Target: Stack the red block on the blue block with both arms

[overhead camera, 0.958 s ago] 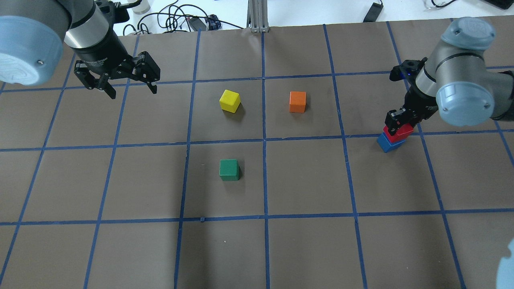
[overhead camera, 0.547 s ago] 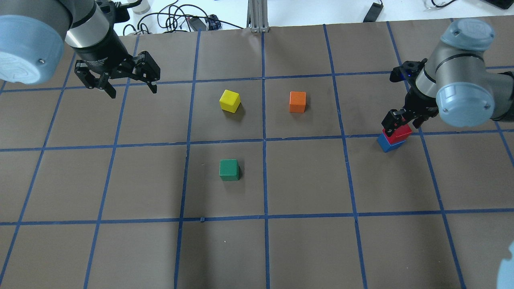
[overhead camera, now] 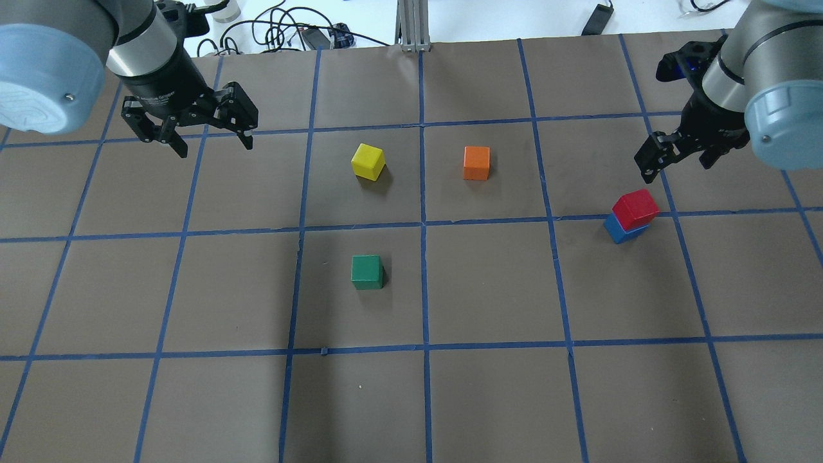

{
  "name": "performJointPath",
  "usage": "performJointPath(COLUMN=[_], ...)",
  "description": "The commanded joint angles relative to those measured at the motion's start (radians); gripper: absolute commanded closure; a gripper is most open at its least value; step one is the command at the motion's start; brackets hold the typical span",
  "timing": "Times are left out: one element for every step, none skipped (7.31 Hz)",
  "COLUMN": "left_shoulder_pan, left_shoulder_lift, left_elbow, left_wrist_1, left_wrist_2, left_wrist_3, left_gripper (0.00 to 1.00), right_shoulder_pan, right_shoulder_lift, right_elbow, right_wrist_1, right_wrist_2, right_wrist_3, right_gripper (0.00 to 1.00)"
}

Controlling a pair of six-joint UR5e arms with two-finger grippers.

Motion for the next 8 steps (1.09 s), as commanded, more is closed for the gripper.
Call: performJointPath(left_shoulder_pan=[-0.011,-0.023,-0.038,-0.052,-0.054,-0.054,-0.055,-0.055], left_shoulder_lift=[0.02,0.025,0.031,0.04,0.049,0.057,0.063,0.071], left_elbow=[0.003,0.004,0.003,0.0,0.0,-0.002,-0.011,-0.028], left_wrist_1=[0.0,0.0,0.0,0.0,0.002,0.0,-0.003,-0.002], left_wrist_2=[0.0,0.003,0.007,0.007,0.006,0.009,0.006,0.003], left_wrist_3=[0.001,-0.001,-0.002,-0.002,-0.002,-0.001,-0.001,-0.001], left_gripper=[0.0,0.0,0.0,0.0,0.0,0.0,0.0,0.0], right_shoulder_pan=[0.178,0.217,0.22,0.22,0.22,0.22,0.219,0.217], right_shoulder_lift=[-0.076,-0.072,-0.057,0.0,0.026,0.035,0.036,0.025], right_elbow=[-0.058,-0.14,-0.216,-0.254,-0.276,-0.303,-0.304,-0.292], right_wrist_1=[0.068,0.153,0.2,0.217,0.202,0.202,0.203,0.214], right_wrist_2=[-0.001,0.004,0.042,0.068,0.065,0.05,0.052,0.056], right_wrist_3=[0.199,0.265,0.27,0.273,0.293,0.301,0.301,0.305], right_gripper=[0.0,0.0,0.0,0.0,0.0,0.0,0.0,0.0])
